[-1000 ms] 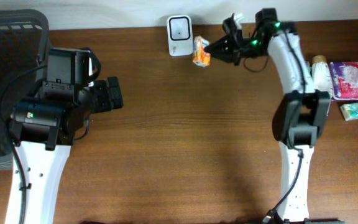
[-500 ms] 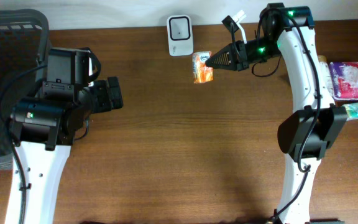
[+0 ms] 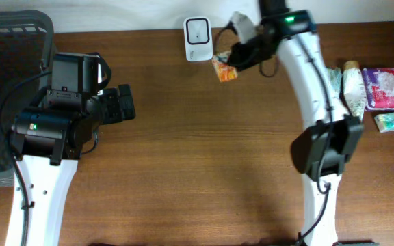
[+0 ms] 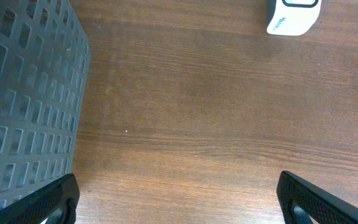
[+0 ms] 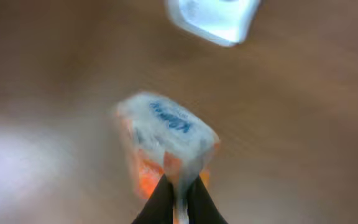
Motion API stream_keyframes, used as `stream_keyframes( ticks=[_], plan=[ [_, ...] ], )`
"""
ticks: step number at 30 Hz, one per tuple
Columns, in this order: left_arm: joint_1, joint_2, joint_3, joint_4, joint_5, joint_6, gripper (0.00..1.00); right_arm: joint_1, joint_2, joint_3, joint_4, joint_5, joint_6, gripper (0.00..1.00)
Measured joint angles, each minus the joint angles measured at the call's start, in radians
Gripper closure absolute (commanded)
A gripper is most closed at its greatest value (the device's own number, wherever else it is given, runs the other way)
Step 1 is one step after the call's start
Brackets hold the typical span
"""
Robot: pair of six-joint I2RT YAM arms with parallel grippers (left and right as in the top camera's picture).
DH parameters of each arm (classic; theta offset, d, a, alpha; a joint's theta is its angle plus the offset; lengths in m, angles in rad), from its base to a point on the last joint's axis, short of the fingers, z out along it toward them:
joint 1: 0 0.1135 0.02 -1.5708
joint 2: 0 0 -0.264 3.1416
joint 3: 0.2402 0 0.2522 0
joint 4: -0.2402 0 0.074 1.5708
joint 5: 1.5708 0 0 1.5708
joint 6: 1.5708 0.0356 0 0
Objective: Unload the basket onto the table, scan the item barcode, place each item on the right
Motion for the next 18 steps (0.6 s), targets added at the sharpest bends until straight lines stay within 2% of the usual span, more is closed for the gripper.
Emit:
stream_keyframes(
  ticks=[3, 6, 8, 9, 13, 14, 18],
  plan=[
    [0.000, 0.000, 0.000, -0.002, 0.000, 0.000, 0.01, 0.105, 0.003, -0.003, 0.233, 0.333, -0.006, 0.96],
    [0.000, 0.000, 0.000, -0.003, 0.000, 0.000, 0.01, 0.143, 0.024, -0.003, 0.466, 0.446, -0.091, 0.96],
    [0.000, 0.000, 0.000, -0.002, 0.000, 0.000, 0.01, 0.149, 0.060, -0.003, 0.537, 0.476, -0.113, 0.91],
    [0.000, 0.000, 0.000, -0.003, 0.000, 0.000, 0.01, 0.148, 0.075, -0.003, 0.537, 0.484, -0.115, 0.90],
    [0.000, 0.000, 0.000, -0.006, 0.000, 0.000, 0.01, 0.106, 0.142, -0.003, 0.492, 0.468, -0.017, 0.60],
    [0.000, 0.000, 0.000, -0.007, 0.000, 0.000, 0.01, 0.079, 0.146, -0.003, 0.485, 0.425, 0.000, 0.56],
    [0.000, 0.000, 0.000, -0.007, 0.000, 0.000, 0.01, -0.072, 0.169, -0.003, 0.482, 0.183, 0.031, 0.49]
  ],
)
